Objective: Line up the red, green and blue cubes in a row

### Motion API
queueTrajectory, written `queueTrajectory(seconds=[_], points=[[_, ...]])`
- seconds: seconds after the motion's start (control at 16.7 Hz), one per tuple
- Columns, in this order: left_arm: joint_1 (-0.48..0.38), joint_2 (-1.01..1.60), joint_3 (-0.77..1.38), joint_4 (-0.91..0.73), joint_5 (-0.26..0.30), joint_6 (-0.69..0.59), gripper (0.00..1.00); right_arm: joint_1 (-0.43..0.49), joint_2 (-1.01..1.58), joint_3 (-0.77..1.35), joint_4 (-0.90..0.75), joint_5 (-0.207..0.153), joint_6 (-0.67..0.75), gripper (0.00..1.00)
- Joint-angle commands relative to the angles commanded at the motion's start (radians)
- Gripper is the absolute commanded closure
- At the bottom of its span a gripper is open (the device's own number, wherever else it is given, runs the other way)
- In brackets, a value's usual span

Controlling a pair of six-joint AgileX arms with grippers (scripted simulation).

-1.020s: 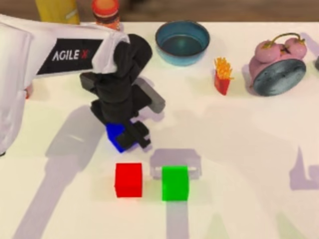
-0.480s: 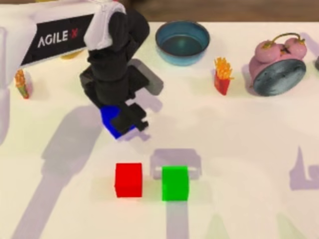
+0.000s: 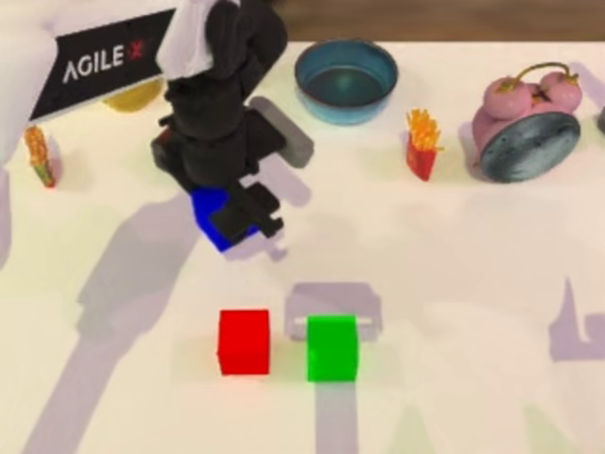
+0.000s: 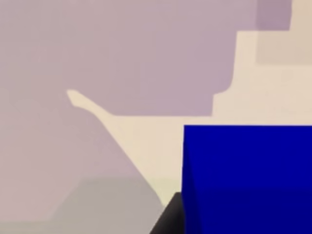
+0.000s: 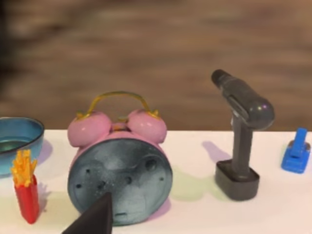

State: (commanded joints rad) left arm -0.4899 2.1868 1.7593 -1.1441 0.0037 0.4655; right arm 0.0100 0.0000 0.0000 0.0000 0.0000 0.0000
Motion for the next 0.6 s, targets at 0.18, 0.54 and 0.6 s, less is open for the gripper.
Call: queueTrajectory(seconds=[0.18,0.54,0.6], points=[[-0.092,0.037,0.076,-0.039,0.0,0.03,1.0,0.0,0.0,0.0,0.0,0.0,0.0,0.0],[-0.371,0.136,0.289,-0.156,0.0,0.117,1.0,0.0,0.0,0.0,0.0,0.0,0.0,0.0],[-0.41,0.149,0.318,-0.171,0.0,0.13,1.0,0.0,0.0,0.0,0.0,0.0,0.0,0.0]])
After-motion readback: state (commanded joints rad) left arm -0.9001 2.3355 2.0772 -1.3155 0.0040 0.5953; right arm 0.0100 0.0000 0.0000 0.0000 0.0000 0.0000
